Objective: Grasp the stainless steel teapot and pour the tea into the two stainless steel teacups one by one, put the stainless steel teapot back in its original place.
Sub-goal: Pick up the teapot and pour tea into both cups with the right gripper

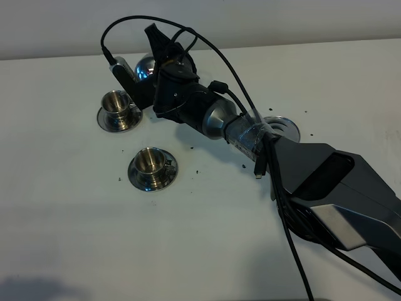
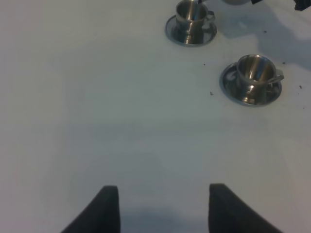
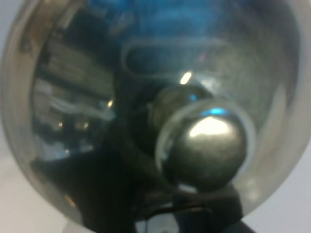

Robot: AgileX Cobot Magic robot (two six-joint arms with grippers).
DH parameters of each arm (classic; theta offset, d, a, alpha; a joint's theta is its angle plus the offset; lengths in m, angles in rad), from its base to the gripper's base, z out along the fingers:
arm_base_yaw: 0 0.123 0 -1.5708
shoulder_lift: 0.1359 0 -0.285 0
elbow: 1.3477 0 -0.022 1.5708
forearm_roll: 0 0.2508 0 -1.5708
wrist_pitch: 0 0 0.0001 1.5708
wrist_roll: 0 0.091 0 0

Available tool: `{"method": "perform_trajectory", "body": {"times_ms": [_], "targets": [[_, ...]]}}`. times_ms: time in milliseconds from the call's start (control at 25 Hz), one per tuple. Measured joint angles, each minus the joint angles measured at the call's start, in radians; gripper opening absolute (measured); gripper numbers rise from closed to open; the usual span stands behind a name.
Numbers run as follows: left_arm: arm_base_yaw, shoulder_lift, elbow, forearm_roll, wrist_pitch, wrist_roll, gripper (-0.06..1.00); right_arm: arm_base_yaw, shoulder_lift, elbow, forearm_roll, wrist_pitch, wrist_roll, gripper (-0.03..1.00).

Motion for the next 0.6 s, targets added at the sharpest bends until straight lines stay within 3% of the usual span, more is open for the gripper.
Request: {"method": "perform_trajectory", "body": {"times_ms": [600], "targets": [[0.000, 0.000, 0.000, 0.000, 0.000, -0.001, 0.45, 0.008, 0.000, 0.000, -0.112, -0.054, -0.012, 0.18]]}}
